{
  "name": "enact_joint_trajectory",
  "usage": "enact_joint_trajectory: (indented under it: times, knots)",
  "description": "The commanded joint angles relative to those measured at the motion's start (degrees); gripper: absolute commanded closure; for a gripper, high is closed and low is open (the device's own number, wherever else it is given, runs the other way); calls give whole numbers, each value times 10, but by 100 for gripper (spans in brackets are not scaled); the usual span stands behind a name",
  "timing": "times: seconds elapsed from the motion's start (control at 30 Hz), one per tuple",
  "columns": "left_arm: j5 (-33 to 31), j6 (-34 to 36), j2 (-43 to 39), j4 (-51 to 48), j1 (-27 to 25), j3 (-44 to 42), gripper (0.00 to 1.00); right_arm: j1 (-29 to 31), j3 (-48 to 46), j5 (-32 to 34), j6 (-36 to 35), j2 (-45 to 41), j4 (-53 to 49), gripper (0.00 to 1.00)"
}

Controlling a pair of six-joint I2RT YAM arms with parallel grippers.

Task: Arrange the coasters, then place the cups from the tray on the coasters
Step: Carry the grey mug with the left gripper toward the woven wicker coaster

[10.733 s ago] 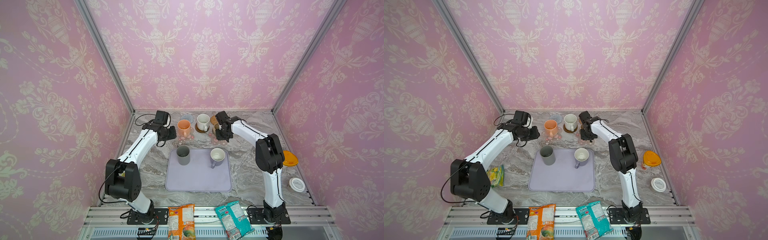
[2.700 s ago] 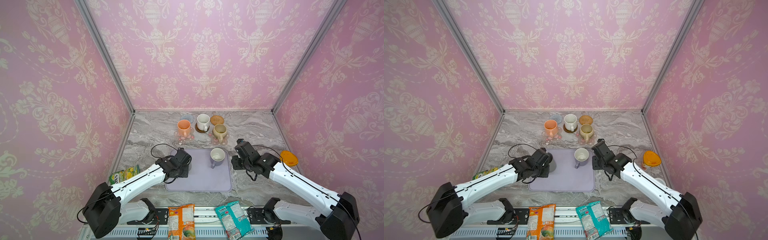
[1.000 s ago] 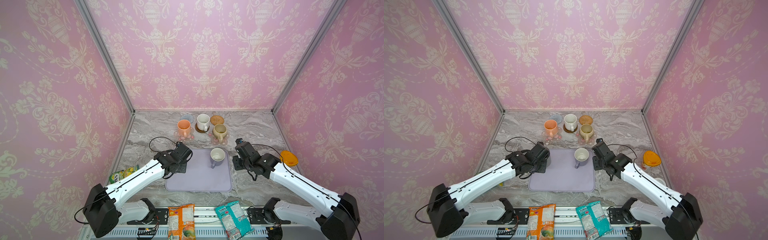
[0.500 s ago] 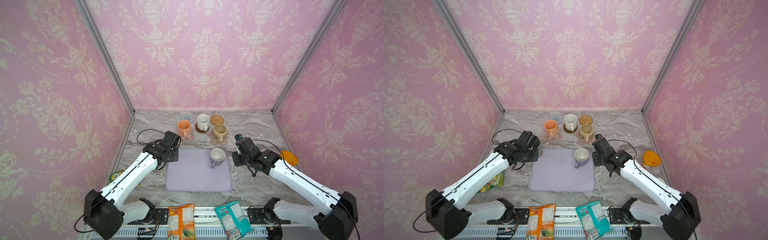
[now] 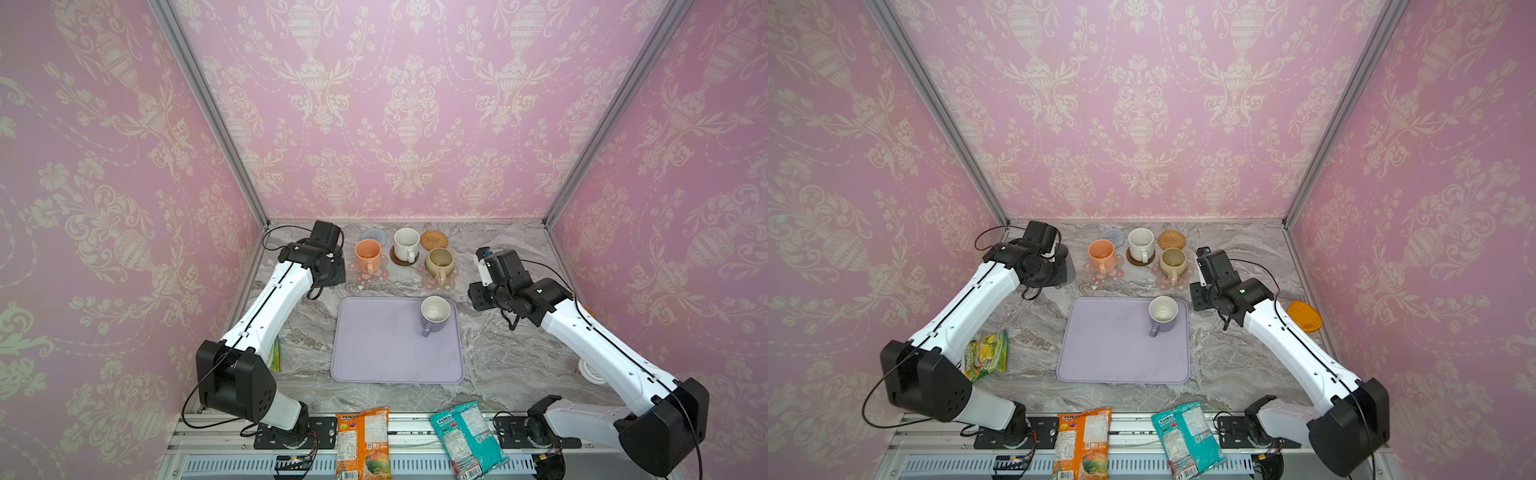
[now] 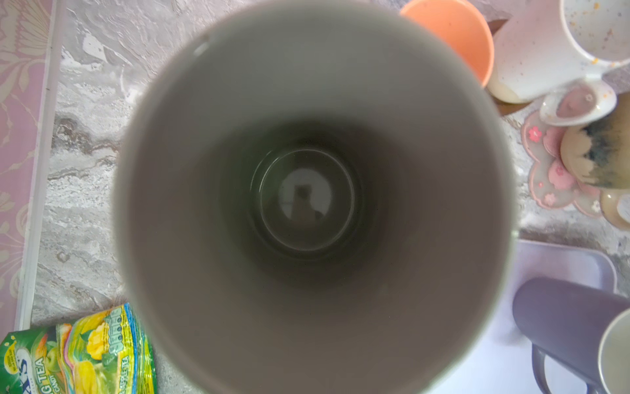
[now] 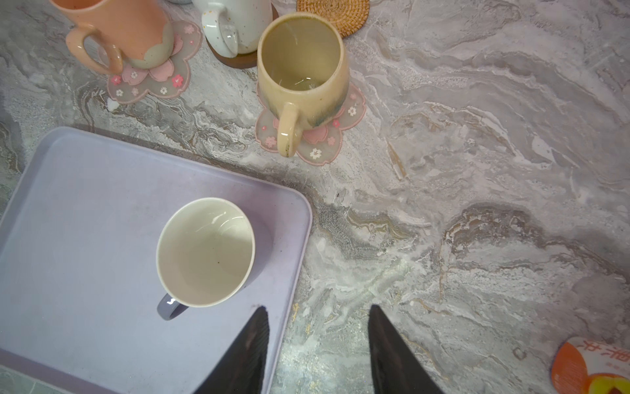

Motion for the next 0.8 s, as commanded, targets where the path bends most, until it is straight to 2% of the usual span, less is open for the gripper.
enact_joint_trajectory:
  times: [0.0, 0.17, 0.4, 0.57, 0.77]
  knots:
    - [-2, 31, 44, 23, 17, 70, 100, -12, 21, -18, -33, -7, -41, 51]
    - [-7, 60, 141, 10, 35, 167, 100, -16, 0, -7, -10, -43, -61, 51]
    - [4, 89, 242, -11, 58, 284, 100, -17, -68, 5, 69, -122, -45, 48]
    - [21, 94, 290, 1, 69, 333, 100, -18, -57, 9, 102, -116, -46, 48]
    - [38, 103, 388, -25, 71, 470, 100, -17, -22, 19, 116, -81, -38, 48]
